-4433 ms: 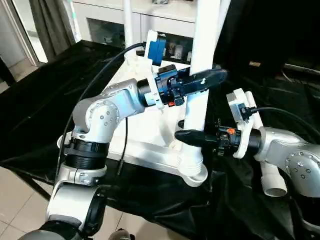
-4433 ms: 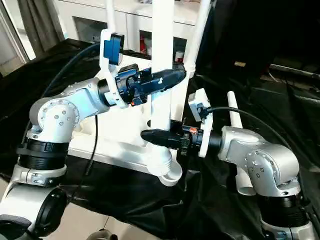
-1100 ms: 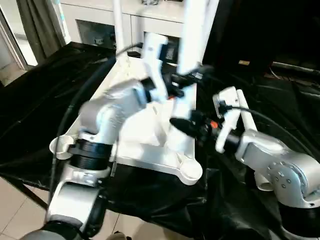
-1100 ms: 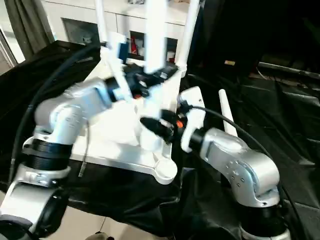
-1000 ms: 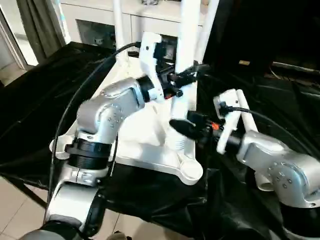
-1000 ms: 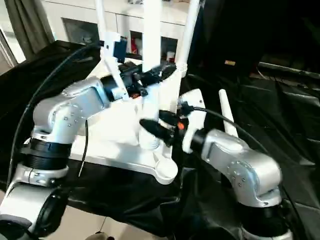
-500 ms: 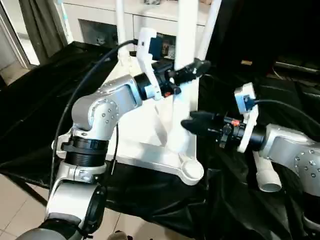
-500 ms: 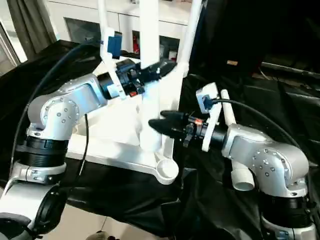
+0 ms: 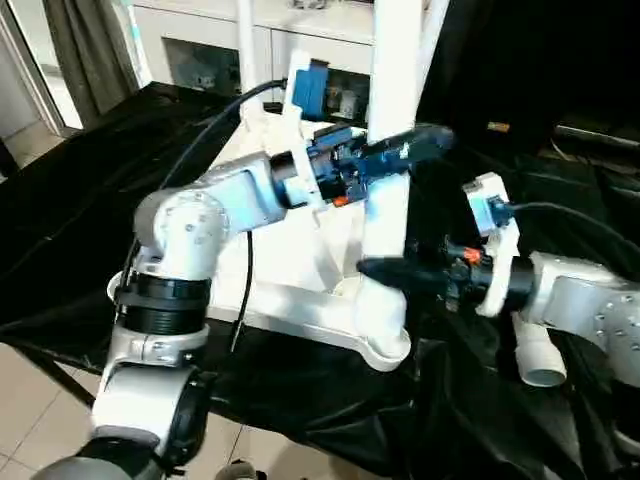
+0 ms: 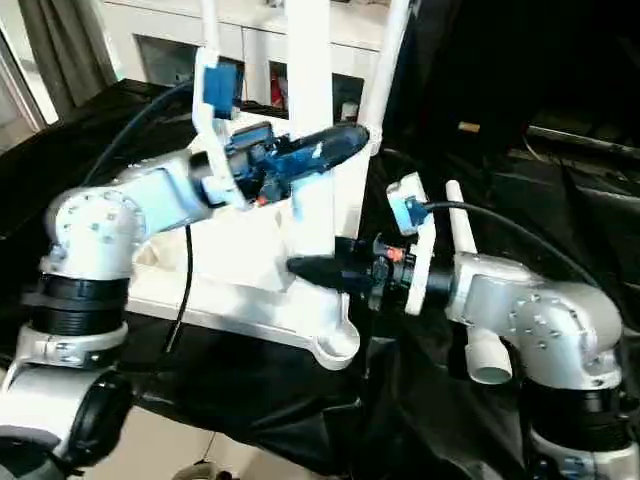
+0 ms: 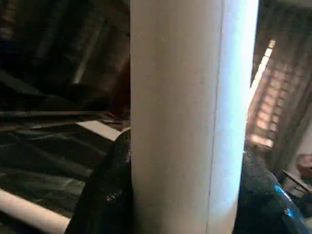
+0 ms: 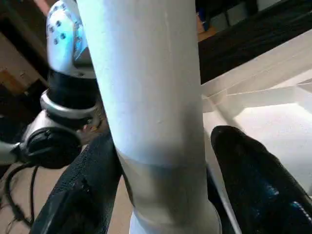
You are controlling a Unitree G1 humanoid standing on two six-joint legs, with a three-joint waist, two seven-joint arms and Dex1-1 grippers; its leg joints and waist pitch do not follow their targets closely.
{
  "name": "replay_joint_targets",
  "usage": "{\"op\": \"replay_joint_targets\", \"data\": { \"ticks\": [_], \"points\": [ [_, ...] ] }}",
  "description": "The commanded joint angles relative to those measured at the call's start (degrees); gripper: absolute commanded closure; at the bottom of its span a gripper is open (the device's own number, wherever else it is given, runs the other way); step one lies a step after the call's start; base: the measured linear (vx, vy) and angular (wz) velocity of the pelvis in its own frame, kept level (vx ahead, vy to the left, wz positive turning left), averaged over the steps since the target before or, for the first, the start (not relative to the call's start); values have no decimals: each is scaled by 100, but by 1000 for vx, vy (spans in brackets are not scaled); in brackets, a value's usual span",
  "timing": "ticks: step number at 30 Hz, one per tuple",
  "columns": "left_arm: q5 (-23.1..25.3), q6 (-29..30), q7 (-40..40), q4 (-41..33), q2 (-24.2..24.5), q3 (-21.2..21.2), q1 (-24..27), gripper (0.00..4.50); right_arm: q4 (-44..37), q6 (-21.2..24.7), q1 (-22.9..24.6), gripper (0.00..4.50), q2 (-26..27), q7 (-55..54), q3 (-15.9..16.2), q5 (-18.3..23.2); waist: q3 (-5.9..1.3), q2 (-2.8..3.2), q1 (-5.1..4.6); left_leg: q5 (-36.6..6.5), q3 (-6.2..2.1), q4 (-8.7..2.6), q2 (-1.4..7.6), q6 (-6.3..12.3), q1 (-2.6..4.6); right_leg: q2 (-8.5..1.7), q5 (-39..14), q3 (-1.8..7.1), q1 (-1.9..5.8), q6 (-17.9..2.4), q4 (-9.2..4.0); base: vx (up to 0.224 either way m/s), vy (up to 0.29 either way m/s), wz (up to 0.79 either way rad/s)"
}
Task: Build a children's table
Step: Pick table leg
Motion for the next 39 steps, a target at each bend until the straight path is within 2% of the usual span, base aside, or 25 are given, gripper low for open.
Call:
{"op": "replay_joint_targets", "data": {
  "ticks": [1,5,6,7,10,11,14,16,18,19,20,21,23,24,26,27,28,29,31,34,39],
  "points": [
    [-192,94,-253,-180,23,-99,-40,270,-24,86,5,144,-144,17,-26,-35,-377,5,7,-1122,-153,-417,249,-196,134,-444,-1787,318,282,-695,-502,0,0,0],
    [-258,173,-370,-232,58,-179,-71,270,-64,145,7,144,-230,196,72,58,-397,-20,20,-1068,-152,-409,256,-198,133,-454,-1746,321,292,-705,-487,0,0,0],
    [-264,188,-379,-228,55,-186,-85,270,-71,154,4,172,-255,228,104,88,-388,-7,24,-1069,-150,-411,254,-196,128,-454,-1757,322,288,-711,-489,0,0,0],
    [-269,198,-397,-209,42,-177,-104,270,-70,153,-2,172,-275,258,144,119,-392,-32,20,-1060,-148,-409,256,-188,126,-458,-1775,320,294,-708,-495,0,0,0],
    [-269,190,-364,-182,12,-130,-120,270,-57,143,-10,192,-263,271,170,119,-393,-33,25,-1005,-146,-406,254,-173,119,-456,-1750,322,292,-704,-488,0,0,0],
    [-278,196,-344,-176,1,-106,-122,270,-60,146,-9,211,-256,271,172,121,-392,-38,25,-996,-148,-407,256,-177,119,-457,-1750,320,292,-704,-483,0,0,0],
    [-269,182,-299,-158,2,-68,-120,270,-49,129,-1,216,-234,290,188,117,-387,-36,30,-1003,-147,-406,253,-175,119,-458,-1796,321,289,-688,-490,0,0,0],
    [-278,164,-258,-156,24,-56,-104,270,-26,74,7,240,-198,278,201,97,-390,-24,33,-1010,-147,-405,252,-179,123,-456,-1829,320,282,-666,-498,0,0,0],
    [-235,149,-188,-148,19,-42,-101,270,-16,43,10,245,-168,232,195,103,-393,-33,33,-998,-147,-404,250,-183,118,-455,-1803,321,288,-662,-493,0,0,0],
    [-214,142,-154,-141,15,-38,-103,214,-14,35,11,249,-157,218,192,102,-399,-18,35,-984,-148,-403,254,-189,120,-456,-1756,322,285,-677,-487,0,0,0],
    [-64,104,279,25,-94,81,-173,200,-12,-23,24,250,-108,132,183,89,-399,5,37,-992,-152,-401,253,-199,119,-457,-1728,321,286,-690,-481,0,0,0],
    [-39,96,555,133,-184,207,-216,200,-14,-67,37,250,-70,63,174,56,-398,-11,30,-1022,-154,-398,253,-219,111,-457,-1702,314,289,-712,-485,0,0,0],
    [21,36,622,96,-188,209,-198,194,-18,-90,46,252,-46,20,165,33,-402,-2,32,-1029,-153,-394,242,-206,118,-450,-1701,314,294,-701,-490,0,0,0],
    [228,-129,794,28,-201,167,-169,166,-9,-135,52,258,-18,-43,151,-17,-404,-7,33,-1010,-158,-404,250,-198,112,-449,-1695,315,298,-679,-498,0,0,0],
    [417,-230,1092,-1,-247,173,-155,155,7,-182,51,260,15,-116,126,-67,-403,-12,25,-1034,-163,-410,260,-222,119,-443,-1656,316,293,-642,-487,0,0,0],
    [479,-260,1231,-17,-270,194,-145,154,18,-215,46,260,36,-161,112,-93,-403,-15,26,-1041,-161,-405,252,-216,117,-449,-1680,314,298,-637,-491,0,0,0],
    [433,-248,1399,-69,-335,289,-122,154,39,-261,31,260,66,-232,95,-139,-402,15,30,-1027,-164,-406,253,-219,113,-449,-1656,318,299,-629,-490,0,0,0],
    [372,-229,1504,-112,-385,366,-104,181,55,-293,21,261,86,-283,84,-170,-403,7,25,-1016,-160,-401,258,-235,109,-450,-1611,320,303,-648,-480,0,0,0],
    [143,-131,1897,-298,-574,614,-44,191,115,-373,-8,262,139,-398,58,-228,-412,0,24,-997,-163,-395,264,-235,111,-453,-1439,311,309,-788,-454,0,0,0],
    [154,-35,2330,-517,-690,654,50,209,160,-452,-21,262,199,-484,91,-327,-407,2,19,-1005,-159,-394,262,-195,109,-442,-1424,317,305,-802,-458,0,0,0],
    [248,-71,2412,-636,-736,547,105,257,222,-541,-62,262,236,-524,133,-431,-399,-8,19,-1064,-159,-398,243,-177,114,-429,-1762,306,291,-593,-515,0,0,0]
  ]
}}
